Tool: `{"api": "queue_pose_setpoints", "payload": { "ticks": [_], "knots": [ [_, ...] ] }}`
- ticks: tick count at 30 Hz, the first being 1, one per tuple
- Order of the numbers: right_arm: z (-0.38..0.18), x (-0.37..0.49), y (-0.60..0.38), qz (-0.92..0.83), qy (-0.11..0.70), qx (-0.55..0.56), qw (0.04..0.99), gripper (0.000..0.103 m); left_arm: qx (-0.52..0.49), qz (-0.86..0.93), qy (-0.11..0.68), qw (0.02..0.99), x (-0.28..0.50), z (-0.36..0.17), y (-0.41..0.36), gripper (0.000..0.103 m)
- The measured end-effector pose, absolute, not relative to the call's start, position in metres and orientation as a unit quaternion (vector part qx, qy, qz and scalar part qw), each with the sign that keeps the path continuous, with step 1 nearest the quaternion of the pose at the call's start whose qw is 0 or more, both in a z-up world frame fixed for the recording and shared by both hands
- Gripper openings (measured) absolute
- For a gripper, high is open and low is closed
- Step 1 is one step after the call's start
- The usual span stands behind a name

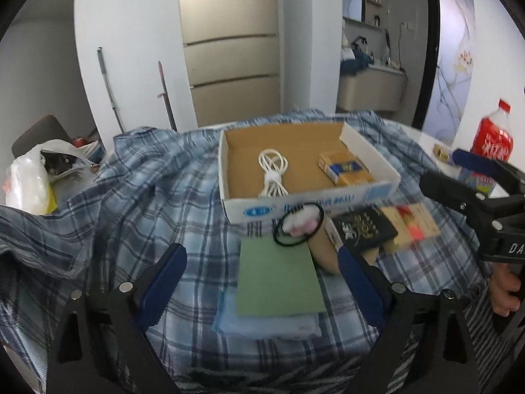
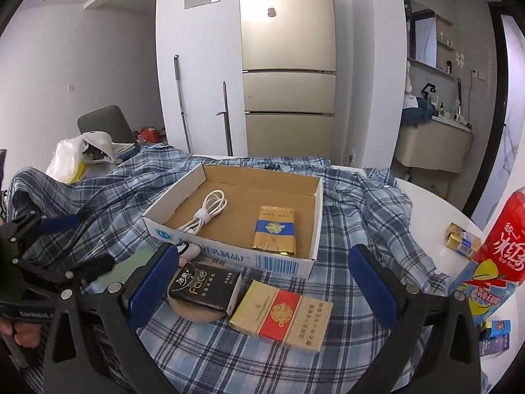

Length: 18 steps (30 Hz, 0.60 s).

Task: Organize soft objects
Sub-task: 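Open both grippers and lift them away from the cardboard box, then lower the left gripper onto the green card and grasp it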

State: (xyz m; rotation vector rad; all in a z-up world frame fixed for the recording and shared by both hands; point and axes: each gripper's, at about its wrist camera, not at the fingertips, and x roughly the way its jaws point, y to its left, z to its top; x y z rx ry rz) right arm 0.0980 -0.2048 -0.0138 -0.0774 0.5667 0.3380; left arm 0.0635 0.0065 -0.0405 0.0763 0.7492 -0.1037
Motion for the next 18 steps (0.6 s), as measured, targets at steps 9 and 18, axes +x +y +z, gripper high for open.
{"api": "queue_pose_setpoints", "payload": {
  "ticks": [9,18],
  "knots": [
    [-0.030,0.100,-0.197,0.169,0.308,-0.058,0.935,0.103,0.014,-0.068,0.438,0.896,0.082,-0.068,0.009,0.095],
    [-0.036,0.103,-0.195,0.165,0.321,-0.064,0.930,0.103,0.027,-0.085,0.462,0.883,0.087,-0.082,0.000,0.088]
  ]
}}
